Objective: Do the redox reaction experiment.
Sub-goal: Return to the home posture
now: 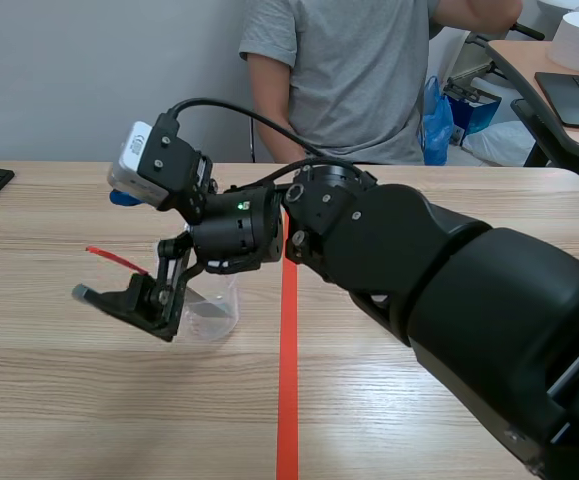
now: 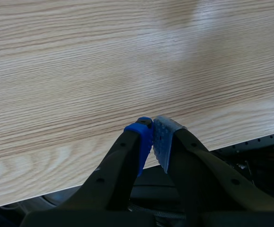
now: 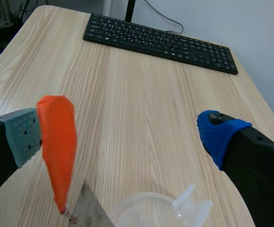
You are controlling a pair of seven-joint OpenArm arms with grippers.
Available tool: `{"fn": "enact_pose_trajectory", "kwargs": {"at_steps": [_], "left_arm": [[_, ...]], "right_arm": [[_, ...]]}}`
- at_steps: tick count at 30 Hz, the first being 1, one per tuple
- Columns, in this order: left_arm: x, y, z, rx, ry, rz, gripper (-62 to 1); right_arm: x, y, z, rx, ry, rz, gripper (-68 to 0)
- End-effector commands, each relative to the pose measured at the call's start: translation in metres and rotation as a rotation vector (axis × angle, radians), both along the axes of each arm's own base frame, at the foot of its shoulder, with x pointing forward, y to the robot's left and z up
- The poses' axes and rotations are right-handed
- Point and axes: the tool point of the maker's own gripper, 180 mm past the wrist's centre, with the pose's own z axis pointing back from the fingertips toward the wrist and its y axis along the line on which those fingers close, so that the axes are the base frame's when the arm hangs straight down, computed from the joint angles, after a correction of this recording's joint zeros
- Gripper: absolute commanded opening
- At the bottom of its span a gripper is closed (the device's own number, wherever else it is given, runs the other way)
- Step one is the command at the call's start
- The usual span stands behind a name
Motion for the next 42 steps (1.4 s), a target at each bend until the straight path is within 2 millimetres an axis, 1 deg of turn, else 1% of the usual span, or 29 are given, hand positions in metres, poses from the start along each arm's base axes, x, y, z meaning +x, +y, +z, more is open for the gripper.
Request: {"fn": "enact_pose_trajectory", "kwargs": {"at_steps": [1,5,9,12,15,19,23,25,27,33,39,42], "left_arm": [[0.002,-0.003,0.003,-0.010,-0.011,-0.003,-55.6],[0.002,-0.003,0.003,-0.010,-0.011,-0.003,-47.5],[0.002,-0.003,0.003,-0.010,-0.011,-0.003,-40.6],[0.002,-0.003,0.003,-0.010,-0.011,-0.003,-35.7],[0.002,-0.003,0.003,-0.010,-0.011,-0.003,-29.0],[0.002,-0.003,0.003,-0.010,-0.012,-0.003,-17.3],[0.002,-0.003,0.003,-0.011,-0.014,-0.003,-5.9],[0.002,-0.003,0.003,-0.011,-0.015,-0.003,-1.6],[0.002,-0.003,0.003,-0.011,-0.015,-0.003,1.4],[0.002,-0.003,0.003,-0.010,-0.015,-0.003,1.4],[0.002,-0.003,0.003,-0.010,-0.014,-0.003,1.4],[0.002,-0.003,0.003,-0.011,-0.013,-0.004,1.4]], "right_arm": [[0.003,0.007,0.023,0.054,-0.030,0.015,0.4],[0.003,0.008,0.027,0.067,-0.034,0.017,0.4],[0.001,0.009,0.039,0.102,-0.057,0.030,0.4],[-0.005,0.008,0.048,0.129,-0.077,0.038,0.4],[-0.016,0.001,0.056,0.164,-0.090,0.043,0.4],[-0.029,-0.015,0.066,0.203,-0.093,0.037,0.4],[-0.040,-0.040,0.079,0.248,-0.077,0.021,0.4],[-0.043,-0.053,0.083,0.251,-0.067,0.001,0.4],[-0.043,-0.068,0.086,0.256,-0.050,-0.028,0.4],[-0.035,-0.119,0.090,0.245,0.006,-0.155,0.4],[-0.021,-0.175,0.088,0.216,0.046,-0.340,0.4],[-0.017,-0.202,0.086,0.199,0.055,-0.431,0.4]]}}
